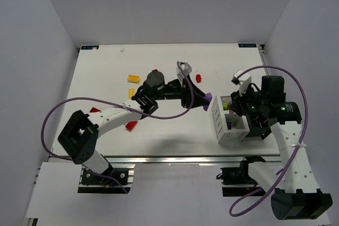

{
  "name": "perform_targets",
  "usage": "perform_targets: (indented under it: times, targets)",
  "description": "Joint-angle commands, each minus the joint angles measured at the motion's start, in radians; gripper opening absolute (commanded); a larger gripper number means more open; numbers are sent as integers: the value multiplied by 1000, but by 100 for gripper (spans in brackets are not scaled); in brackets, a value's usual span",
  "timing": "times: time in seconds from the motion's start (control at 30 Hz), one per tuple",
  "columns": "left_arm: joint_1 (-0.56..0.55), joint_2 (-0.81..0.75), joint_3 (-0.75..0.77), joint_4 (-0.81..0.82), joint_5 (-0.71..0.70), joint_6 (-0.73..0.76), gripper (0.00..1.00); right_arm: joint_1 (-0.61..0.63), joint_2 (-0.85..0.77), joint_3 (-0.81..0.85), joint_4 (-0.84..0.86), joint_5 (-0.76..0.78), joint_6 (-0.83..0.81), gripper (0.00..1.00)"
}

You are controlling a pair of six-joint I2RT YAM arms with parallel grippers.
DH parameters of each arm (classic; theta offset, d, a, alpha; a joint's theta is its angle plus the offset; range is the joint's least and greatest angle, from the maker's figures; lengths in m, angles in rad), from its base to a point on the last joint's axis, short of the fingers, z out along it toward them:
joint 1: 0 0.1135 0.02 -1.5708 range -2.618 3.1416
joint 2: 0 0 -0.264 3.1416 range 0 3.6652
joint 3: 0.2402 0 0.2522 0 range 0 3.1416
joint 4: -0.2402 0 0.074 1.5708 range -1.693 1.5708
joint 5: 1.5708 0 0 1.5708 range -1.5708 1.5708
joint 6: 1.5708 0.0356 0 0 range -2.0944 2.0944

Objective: Sort the legos into containers by color

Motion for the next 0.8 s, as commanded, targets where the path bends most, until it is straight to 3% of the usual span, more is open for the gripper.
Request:
perform_targets:
  times: [0.0,0.17,0.23,0.33,0.4,0.5,0.63,0.7,0.73,0.77]
  targets:
    - [-40,41,44,77,65,-22,0,-3,0,-47,-16,72,-23,3]
    - [-71,61,52,94,38,-9,0,-3,15,-107,16,83,-15,7]
    - [-82,67,53,105,32,-9,0,-6,29,-124,14,83,-19,13]
    - [-103,87,64,116,27,-9,0,-11,43,-150,4,80,-22,33]
    - [-103,101,70,128,23,-10,0,-8,41,-162,13,77,-27,55]
    - [-126,129,87,148,16,-13,0,-19,3,-164,65,77,2,57]
    - [-158,165,84,211,1,-36,0,-38,-20,-105,86,88,56,55]
    - [-159,175,81,252,-13,-44,0,-46,-31,-84,137,151,120,48]
    - [-168,178,75,268,-28,-45,0,-54,-46,-82,163,198,158,38]
    - [-168,179,60,280,-40,-44,0,-57,-55,-85,189,302,192,12]
